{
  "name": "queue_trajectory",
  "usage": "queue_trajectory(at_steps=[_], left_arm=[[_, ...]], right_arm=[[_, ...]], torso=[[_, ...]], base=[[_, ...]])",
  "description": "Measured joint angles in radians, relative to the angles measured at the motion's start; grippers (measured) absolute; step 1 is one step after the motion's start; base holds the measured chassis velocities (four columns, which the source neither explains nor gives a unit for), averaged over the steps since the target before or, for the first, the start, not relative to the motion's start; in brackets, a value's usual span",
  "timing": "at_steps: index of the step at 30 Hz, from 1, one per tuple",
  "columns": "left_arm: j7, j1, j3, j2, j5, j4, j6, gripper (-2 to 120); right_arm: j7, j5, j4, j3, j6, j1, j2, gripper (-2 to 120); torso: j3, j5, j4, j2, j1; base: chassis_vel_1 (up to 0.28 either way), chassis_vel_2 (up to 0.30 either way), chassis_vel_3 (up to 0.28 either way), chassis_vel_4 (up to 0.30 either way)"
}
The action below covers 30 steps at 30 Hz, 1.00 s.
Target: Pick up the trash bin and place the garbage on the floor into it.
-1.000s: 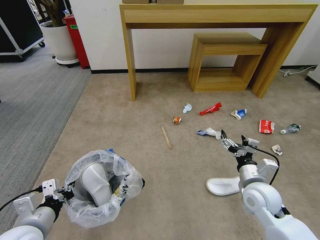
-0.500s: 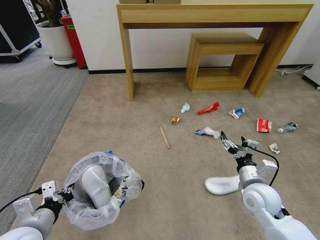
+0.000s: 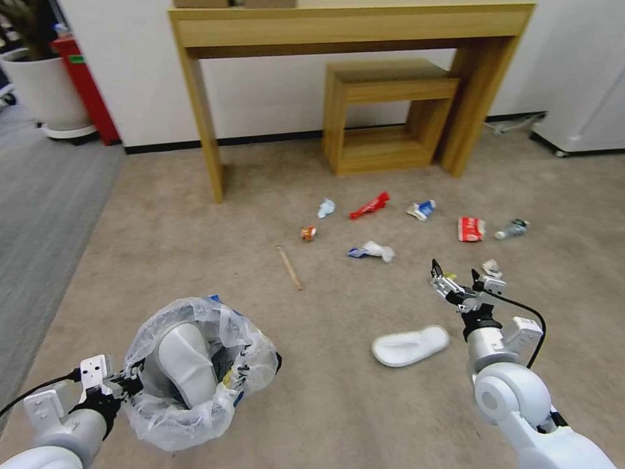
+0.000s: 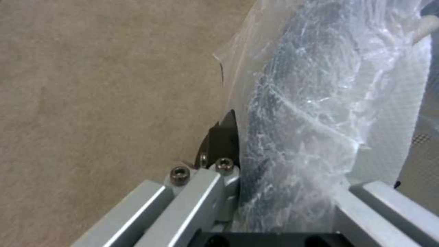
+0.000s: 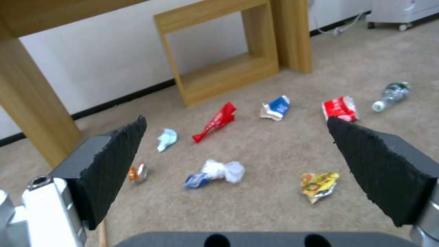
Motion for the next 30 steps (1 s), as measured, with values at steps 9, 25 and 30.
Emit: queue_trajectory(at_steps=[9, 25, 30], left_arm=[[-0.019, 0.003, -0.022, 0.002, -0.031, 0.016, 0.002, 0], [-0.033, 0.007, -0.032, 0.003, -0.059, 0.013, 0.007, 0], [-0.038, 0.008, -0.041, 0.009, -0.069, 0.013, 0.006, 0]], right_arm=[[-0.001, -0.005, 0.008, -0.006, 0.007, -0.001, 0.001, 100], [-0.004, -0.007, 0.027, 0.003, 0.006, -0.014, -0.009, 100], [-0.004, -0.009, 0.024, 0.001, -0.002, -0.012, -0.008, 98]], torso=[[0.0, -0.0001, 0.0008, 0.0, 0.0], [0.0, -0.0001, 0.0007, 0.0, 0.0], [0.0, -0.0001, 0.0006, 0.0, 0.0]], base=[[-0.002, -0.006, -0.003, -0.003], [0.0, 0.0, 0.0, 0.0], [0.0, 0.0, 0.0, 0.0]])
